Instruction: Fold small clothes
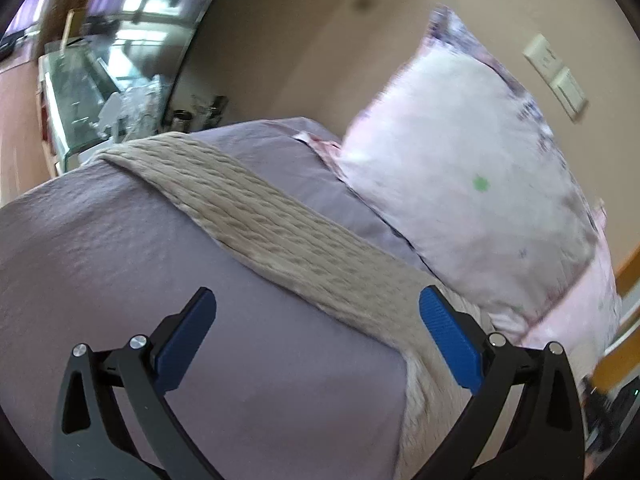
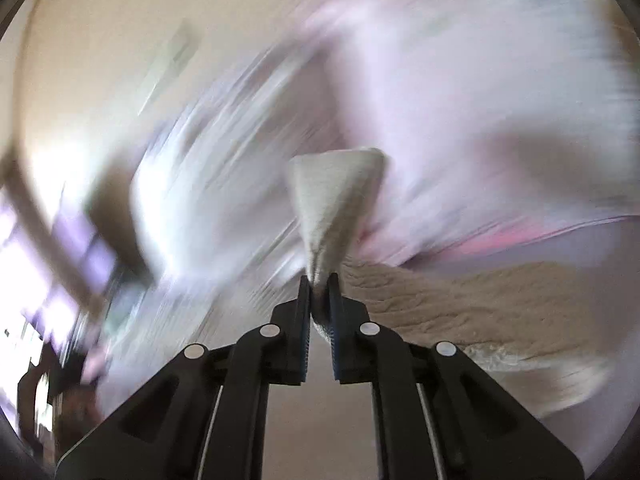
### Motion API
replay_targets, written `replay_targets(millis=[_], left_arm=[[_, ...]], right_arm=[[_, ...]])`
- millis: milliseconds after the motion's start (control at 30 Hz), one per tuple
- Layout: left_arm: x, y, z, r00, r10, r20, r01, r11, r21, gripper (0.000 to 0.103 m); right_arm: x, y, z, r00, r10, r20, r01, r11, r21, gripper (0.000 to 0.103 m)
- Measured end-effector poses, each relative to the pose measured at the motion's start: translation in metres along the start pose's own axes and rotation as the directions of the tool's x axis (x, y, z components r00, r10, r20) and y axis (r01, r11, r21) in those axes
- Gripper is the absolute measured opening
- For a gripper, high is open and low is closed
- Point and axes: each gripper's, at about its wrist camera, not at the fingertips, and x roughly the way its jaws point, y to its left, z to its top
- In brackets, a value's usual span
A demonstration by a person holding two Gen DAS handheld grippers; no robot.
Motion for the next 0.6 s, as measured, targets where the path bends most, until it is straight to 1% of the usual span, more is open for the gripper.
replay_targets(millis=[33,67,100,167,200,233,300,367,467,533,567,600], left_arm=[[0.002,0.004,0.003,1.0,0.008,0.0,-0.008,1.0,-0.013,0.101],[0.005,0.008,0.006,1.0,0.012,-0.001,-0.012,1.0,-0.025,0.1],[0.009,0.013,0.011,1.0,0.02,-0.008,-0.02,0.999,-0.042,0.098],[0.016,0.022,0.018,0.999,0.023,-0.025,-0.025,0.997,-0.073,0.094],[0.021,0.029,0.023,0.999,0.025,-0.036,-0.029,0.994,-0.102,0.092],[0.025,0.034,0.026,0.999,0.026,-0.044,-0.032,0.992,-0.126,0.091],[0.036,0.05,0.033,0.997,0.019,-0.07,-0.033,0.978,-0.207,0.087],[0.04,0.058,0.038,0.998,0.008,-0.057,-0.022,0.97,-0.244,0.085],[0.047,0.07,0.05,0.999,-0.002,-0.041,-0.01,0.955,-0.295,0.081],[0.053,0.08,0.06,1.0,-0.001,-0.029,-0.009,0.944,-0.331,0.076],[0.057,0.082,0.065,1.0,0.004,-0.027,-0.013,0.939,-0.343,0.071],[0.061,0.087,0.071,1.0,0.019,-0.023,-0.026,0.933,-0.36,0.063]], right_arm=[[0.018,0.017,-0.009,0.997,0.044,-0.066,-0.046,0.999,-0.025,0.015],[0.028,0.029,-0.017,0.991,0.072,-0.111,-0.077,0.996,-0.039,0.022],[0.031,0.039,-0.025,0.989,0.084,-0.126,-0.091,0.994,-0.052,0.028],[0.019,0.04,-0.026,0.994,0.076,-0.077,-0.081,0.995,-0.061,0.065],[0.007,0.035,-0.025,0.998,0.053,-0.03,-0.055,0.997,-0.059,0.071],[0.0,0.03,-0.023,0.999,0.035,-0.003,-0.035,0.998,-0.055,0.073],[-0.012,0.016,-0.02,1.0,-0.001,0.025,0.002,0.999,-0.034,0.073],[-0.028,-0.002,-0.022,0.998,-0.042,0.045,0.042,0.999,0.003,0.073],[-0.042,-0.022,-0.026,0.995,-0.086,0.051,0.084,0.995,0.05,0.073],[-0.048,-0.037,-0.031,0.995,-0.089,0.051,0.084,0.993,0.088,0.073],[-0.051,-0.042,-0.034,0.995,-0.086,0.052,0.081,0.991,0.103,0.073],[-0.054,-0.046,-0.036,0.995,-0.085,0.055,0.078,0.99,0.114,0.073]])
